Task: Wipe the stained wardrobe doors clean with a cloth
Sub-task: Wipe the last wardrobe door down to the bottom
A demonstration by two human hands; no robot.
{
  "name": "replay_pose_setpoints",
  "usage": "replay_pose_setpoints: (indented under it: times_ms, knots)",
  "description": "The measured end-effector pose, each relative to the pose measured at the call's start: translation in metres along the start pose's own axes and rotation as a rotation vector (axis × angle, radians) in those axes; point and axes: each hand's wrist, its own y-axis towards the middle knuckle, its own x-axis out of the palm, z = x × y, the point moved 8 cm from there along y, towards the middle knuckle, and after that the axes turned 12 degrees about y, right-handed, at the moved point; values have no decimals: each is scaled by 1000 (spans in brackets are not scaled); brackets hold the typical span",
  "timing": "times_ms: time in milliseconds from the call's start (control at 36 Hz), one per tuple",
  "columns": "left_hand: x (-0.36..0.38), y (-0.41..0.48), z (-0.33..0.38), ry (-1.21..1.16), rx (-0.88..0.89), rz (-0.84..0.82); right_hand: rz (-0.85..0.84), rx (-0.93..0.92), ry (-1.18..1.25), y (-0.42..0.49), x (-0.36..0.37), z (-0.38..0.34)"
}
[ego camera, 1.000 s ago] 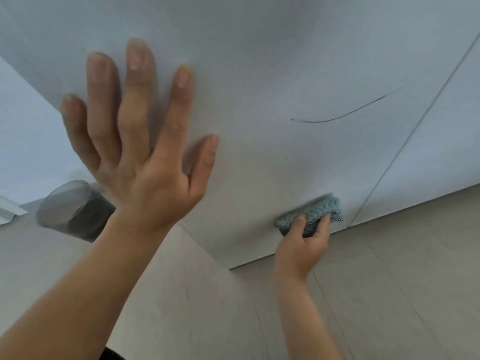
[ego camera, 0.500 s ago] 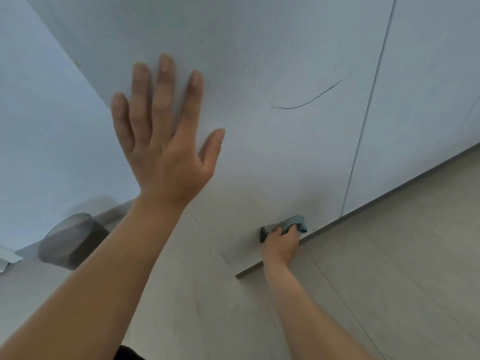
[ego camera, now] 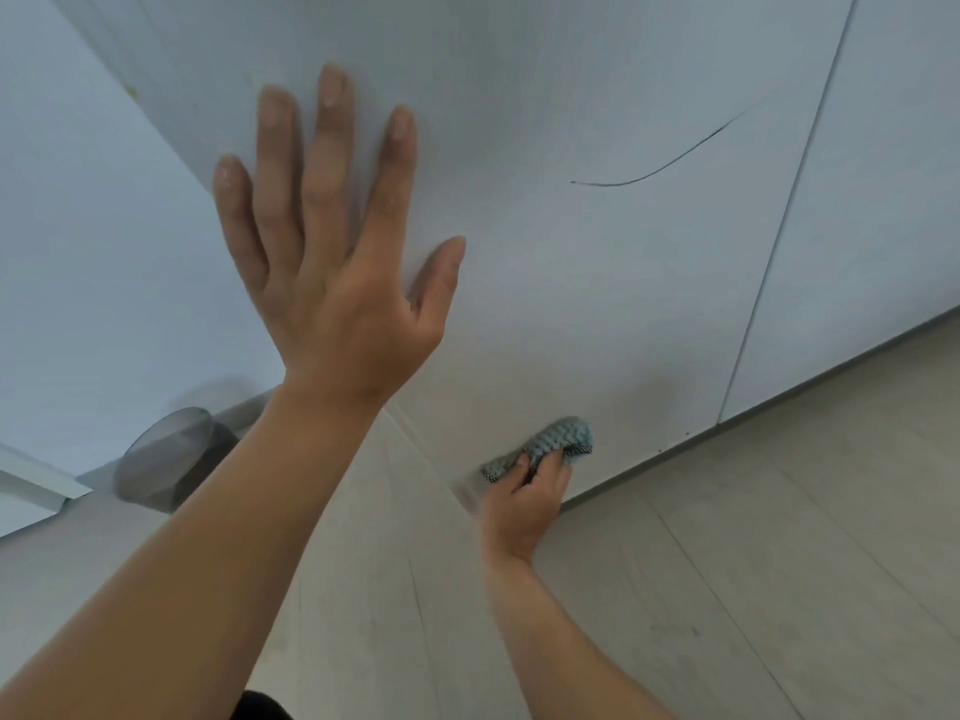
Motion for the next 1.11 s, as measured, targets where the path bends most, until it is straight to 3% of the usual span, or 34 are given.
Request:
replay_pose_setpoints:
  times_ms: [111,222,333,444,583,639,833,945,1111]
  knots:
    - [-1,-2,1,-6,-2,-16,-12,277,-79,17,-23,45]
    - [2,-2,2,-10,0,2,-8,177,63,13,-21,0]
    - [1,-3,2,-7,-6,11,-109,112,222,-14,9,-33]
    - [0,-3,4,-13,-25,-24,-93,129,87,-16,9,-7]
    - [4,-20,14,-41,16,-93,-69,458,-130,11,-30,82]
    - [6,-27,15,-41,47,-81,-90,495,-163,23,-50,96]
    - [14,-70,25,-85,215,-12,250,323,41,106,-118,63]
    - [14,-76,27,-85,240,6,293,248,73,165,-122,43]
    - [14,-78,27,-87,230,10,308,430,-73,207,-126,80]
